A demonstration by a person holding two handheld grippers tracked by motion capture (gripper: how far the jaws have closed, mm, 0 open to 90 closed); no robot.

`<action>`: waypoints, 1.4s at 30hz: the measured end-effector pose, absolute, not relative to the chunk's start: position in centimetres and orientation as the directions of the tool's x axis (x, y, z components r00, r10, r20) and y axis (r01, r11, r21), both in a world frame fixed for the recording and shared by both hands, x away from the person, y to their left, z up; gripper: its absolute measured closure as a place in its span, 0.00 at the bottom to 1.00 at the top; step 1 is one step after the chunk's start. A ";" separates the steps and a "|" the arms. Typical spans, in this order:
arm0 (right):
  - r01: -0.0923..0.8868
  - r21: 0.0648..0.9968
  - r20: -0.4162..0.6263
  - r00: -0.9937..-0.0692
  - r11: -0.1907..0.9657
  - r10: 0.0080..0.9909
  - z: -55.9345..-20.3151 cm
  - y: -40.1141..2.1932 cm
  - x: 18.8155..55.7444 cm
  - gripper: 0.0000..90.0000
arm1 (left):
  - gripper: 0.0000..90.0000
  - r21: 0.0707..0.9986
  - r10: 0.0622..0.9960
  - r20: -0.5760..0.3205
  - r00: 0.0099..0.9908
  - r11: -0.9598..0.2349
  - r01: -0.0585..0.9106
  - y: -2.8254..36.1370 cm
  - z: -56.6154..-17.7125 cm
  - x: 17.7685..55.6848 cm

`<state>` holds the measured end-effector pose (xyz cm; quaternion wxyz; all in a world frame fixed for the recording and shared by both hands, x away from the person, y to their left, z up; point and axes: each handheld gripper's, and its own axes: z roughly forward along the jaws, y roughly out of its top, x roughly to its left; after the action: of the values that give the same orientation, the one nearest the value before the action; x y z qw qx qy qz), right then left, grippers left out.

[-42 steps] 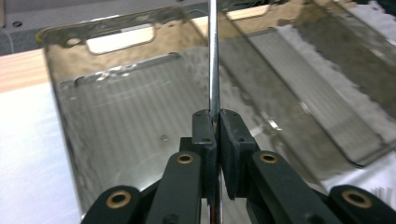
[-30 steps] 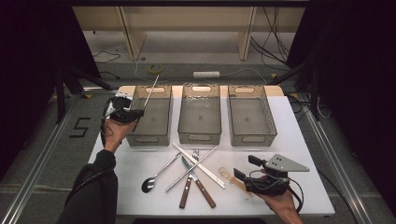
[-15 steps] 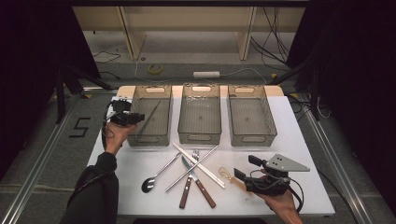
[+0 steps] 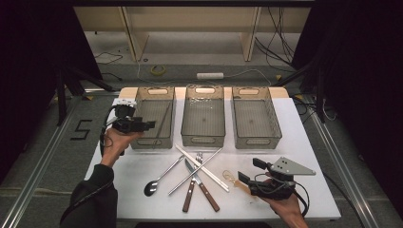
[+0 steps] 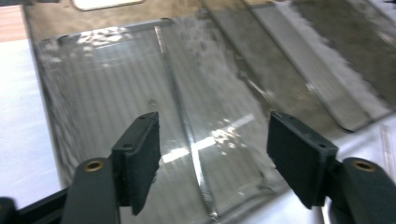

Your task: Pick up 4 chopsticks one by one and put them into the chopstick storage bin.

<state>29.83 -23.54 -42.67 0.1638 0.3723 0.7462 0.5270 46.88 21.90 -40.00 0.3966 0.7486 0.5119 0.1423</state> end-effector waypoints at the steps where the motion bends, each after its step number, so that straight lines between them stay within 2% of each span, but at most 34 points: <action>1: 0.383 0.908 0.147 -0.669 0.168 0.729 -42.7 -23.5 29.8 0.29 | 0.36 0.743 0.876 -0.187 0.444 -0.169 0.648 21.7 -39.8 46.5; 13: 0.381 0.909 0.145 -0.668 0.168 0.730 -42.6 -23.6 29.8 0.29 | 0.26 0.712 0.825 -0.163 0.541 -0.281 0.644 18.8 -39.7 43.5; 22: 0.382 0.908 0.143 -0.669 0.172 0.729 -42.6 -23.6 29.8 0.29 | 0.23 0.681 0.782 -0.144 0.606 -0.366 0.634 17.1 -40.2 41.6; 34: 0.384 0.906 0.142 -0.670 0.177 0.729 -42.6 -23.5 29.8 0.29 | 0.23 0.637 0.742 -0.144 0.655 -0.437 0.635 14.9 -41.0 39.3; 42: 0.382 0.906 0.140 -0.673 0.179 0.726 -42.7 -23.5 29.8 0.29 | 0.27 0.591 0.709 -0.142 0.690 -0.499 0.634 13.0 -42.4 37.9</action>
<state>29.79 -23.50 -42.65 0.1643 0.3695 0.7501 0.5232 37.88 12.98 -42.39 0.3152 0.8636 0.3890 0.0595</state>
